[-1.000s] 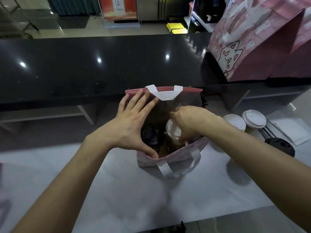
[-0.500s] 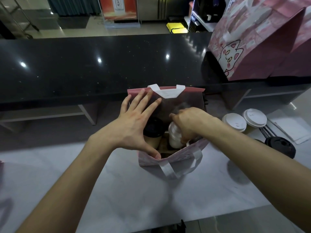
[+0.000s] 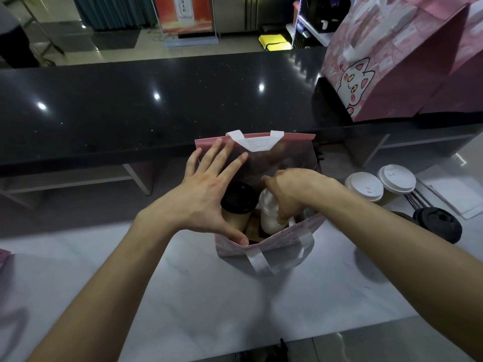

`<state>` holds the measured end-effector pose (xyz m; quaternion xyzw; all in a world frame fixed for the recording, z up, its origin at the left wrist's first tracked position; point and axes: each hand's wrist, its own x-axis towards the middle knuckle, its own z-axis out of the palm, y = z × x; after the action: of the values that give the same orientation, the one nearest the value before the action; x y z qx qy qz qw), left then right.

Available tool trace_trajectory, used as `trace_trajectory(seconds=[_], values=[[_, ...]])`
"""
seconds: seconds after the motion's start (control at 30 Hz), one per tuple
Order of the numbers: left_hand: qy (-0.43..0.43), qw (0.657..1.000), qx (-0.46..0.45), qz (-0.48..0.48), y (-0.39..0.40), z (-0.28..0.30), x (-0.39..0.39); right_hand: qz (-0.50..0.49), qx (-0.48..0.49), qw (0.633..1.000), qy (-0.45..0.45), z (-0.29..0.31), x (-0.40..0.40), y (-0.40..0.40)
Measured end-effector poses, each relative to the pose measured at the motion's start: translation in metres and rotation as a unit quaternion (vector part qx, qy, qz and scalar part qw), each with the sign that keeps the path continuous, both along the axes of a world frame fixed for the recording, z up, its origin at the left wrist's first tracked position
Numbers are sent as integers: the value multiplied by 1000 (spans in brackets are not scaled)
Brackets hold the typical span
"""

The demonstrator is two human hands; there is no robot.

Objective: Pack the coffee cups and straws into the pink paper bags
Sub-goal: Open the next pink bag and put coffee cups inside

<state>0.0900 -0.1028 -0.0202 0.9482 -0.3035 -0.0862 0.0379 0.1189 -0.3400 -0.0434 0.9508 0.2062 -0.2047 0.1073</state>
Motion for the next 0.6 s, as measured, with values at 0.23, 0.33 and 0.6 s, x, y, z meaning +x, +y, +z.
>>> trace_trajectory(seconds=[0.23, 0.33, 0.6], values=[[5, 1000, 10, 5, 0, 1, 1, -28, 29, 999, 7, 1, 5, -3], [10, 1000, 11, 4, -2, 0, 2, -35, 36, 999, 13, -1, 6, -5], [1, 1000, -4, -10, -1, 0, 1, -32, 19, 999, 22, -12, 2, -6]])
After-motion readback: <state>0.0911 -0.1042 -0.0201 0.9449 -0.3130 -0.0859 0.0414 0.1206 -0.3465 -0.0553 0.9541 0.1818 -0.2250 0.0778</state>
